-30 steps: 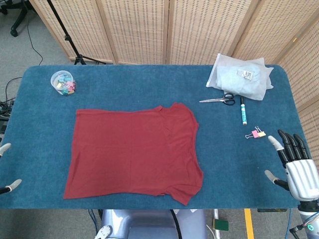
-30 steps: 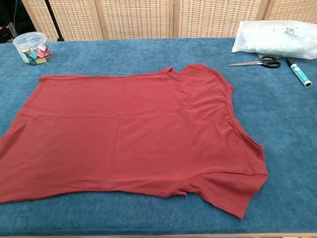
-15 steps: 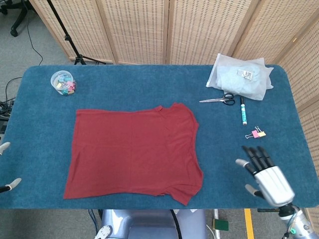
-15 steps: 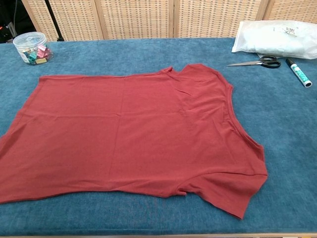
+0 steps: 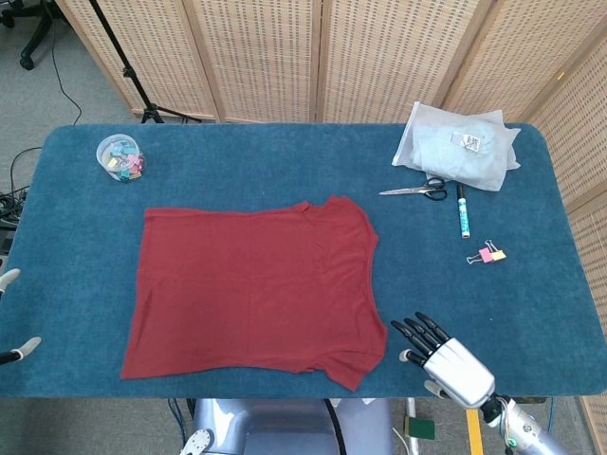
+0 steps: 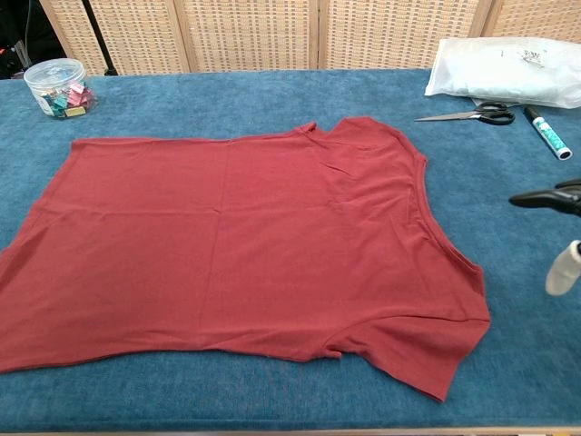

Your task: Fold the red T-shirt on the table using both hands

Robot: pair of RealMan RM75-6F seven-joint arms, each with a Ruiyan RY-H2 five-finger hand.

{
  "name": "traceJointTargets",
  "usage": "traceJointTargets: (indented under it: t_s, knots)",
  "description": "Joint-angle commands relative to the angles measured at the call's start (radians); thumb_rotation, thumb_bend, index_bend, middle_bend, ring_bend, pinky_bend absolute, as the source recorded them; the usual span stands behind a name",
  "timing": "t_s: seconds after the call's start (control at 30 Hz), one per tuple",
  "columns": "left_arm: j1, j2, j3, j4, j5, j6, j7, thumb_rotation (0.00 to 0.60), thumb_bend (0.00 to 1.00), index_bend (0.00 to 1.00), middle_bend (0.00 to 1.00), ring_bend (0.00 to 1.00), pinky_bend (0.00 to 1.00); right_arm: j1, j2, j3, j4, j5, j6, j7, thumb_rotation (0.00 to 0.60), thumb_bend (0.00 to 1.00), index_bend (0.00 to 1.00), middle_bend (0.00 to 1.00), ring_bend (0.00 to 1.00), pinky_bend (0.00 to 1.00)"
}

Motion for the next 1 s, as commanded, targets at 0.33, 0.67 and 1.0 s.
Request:
traceJointTargets:
  t_s: [0.33,0.67,1.0]
  knots:
    - [-0.003,-0.004,-0.001,-0.001,-0.007,-0.008,0.011,0.600,0.00,0.00,0.00,0.00,0.00,0.066,-0.107,-0.015,0.035,-0.040,-0.070,-0.082,0.600,0.16,0.40,0.00,0.00,0.00]
    - [-0.007,-0.001,-0.004,-0.001,-0.015,-0.017,0.003,0.600,0.01,0.00,0.00,0.00,0.00,0.104,-0.145,0.007,-0.012,0.019,-0.156,-0.178,0.600,0.17,0.40,0.00,0.00,0.00]
    - [-0.009,-0.001,-0.005,-0.001,-0.019,-0.023,0.001,0.600,0.00,0.00,0.00,0.00,0.00,0.132,-0.200,0.024,-0.013,0.075,-0.218,-0.232,0.600,0.26,0.40,0.00,0.00,0.00]
